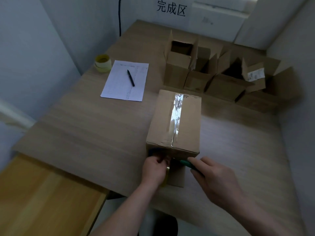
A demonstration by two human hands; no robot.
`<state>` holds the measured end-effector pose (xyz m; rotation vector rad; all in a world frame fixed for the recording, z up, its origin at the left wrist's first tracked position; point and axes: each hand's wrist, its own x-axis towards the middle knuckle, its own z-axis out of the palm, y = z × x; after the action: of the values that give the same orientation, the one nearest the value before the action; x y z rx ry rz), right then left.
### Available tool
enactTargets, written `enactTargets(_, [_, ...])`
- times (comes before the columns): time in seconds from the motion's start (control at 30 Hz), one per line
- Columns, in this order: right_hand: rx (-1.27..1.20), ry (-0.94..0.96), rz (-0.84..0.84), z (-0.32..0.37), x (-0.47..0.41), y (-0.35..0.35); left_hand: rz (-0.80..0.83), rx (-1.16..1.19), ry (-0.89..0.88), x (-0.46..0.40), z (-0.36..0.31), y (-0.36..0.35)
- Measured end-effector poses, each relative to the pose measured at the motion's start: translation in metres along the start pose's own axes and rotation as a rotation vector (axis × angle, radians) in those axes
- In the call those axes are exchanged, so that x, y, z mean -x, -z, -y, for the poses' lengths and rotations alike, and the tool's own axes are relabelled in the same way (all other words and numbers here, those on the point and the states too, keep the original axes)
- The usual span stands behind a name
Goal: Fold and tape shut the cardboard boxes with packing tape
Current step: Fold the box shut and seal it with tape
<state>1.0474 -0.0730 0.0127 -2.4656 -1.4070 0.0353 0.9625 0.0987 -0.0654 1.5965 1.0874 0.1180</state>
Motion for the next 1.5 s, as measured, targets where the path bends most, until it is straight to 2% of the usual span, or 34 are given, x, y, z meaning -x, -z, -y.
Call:
enactTargets(0.13, [0.059,-0.027,0.029,0.001,-0.006,-0.01,-0.036,0.009,0.095,0.004,0.001,0.0])
enactTargets(0.23, [0.125,-0.069,0.064,-0.002,-0.007,-0.014,0.007,-0.012,0.171,0.011,0.004,0.0])
enactTargets(0.37, [0.062,-0.105,0.093,-0.025,0.01,-0.02,0.059,0.151,0.194,0.025,0.017,0.005])
enactTargets(0.43, [0.02,-0.259,0.1,-0.045,0.035,-0.027,0.112,0.203,0.17,0.032,0.018,0.01])
enactTargets(0.5, [-0.017,-0.531,0.081,-0.07,0.064,-0.036,0.172,0.182,0.127,0.039,0.011,0.015])
enactTargets(0.57, [-0.04,-0.775,0.143,-0.091,0.086,-0.04,0.231,0.14,0.081,0.048,0.002,0.02])
enactTargets(0.63, [0.018,-0.86,0.237,-0.099,0.092,-0.046,0.26,0.141,0.034,0.058,-0.006,0.022])
enactTargets(0.7, [0.043,-0.829,0.175,-0.084,0.08,-0.047,0.27,0.147,-0.038,0.066,-0.016,0.024])
enactTargets(0.73, [-0.048,-0.803,0.122,-0.068,0.07,-0.044,0.283,0.153,-0.072,0.07,-0.02,0.024])
enactTargets(0.8, [-0.553,-0.723,0.099,-0.028,0.049,-0.029,0.32,0.164,-0.123,0.079,-0.029,0.022])
enactTargets(0.87, [-1.134,-0.597,0.218,0.013,0.034,-0.02,0.366,0.2,-0.155,0.088,-0.037,0.022])
enactTargets(0.93, [-1.361,-0.54,0.203,0.036,0.03,-0.018,0.379,0.21,-0.181,0.095,-0.043,0.026])
enactTargets(1.03, [-1.408,-0.548,0.067,0.046,0.026,-0.009,0.32,0.127,-0.237,0.105,-0.047,0.034])
enactTargets(1.27, [-1.299,-0.591,0.111,0.054,0.013,0.001,0.068,-0.135,-0.492,0.118,-0.029,0.036])
enactTargets(1.4, [-1.152,-0.589,0.141,0.064,0.006,0.002,0.077,-0.131,-0.436,0.113,-0.03,0.044])
enactTargets(1.5, [-0.977,-0.559,0.164,0.064,0.0,0.009,0.084,0.047,-0.344,0.1,-0.031,0.06])
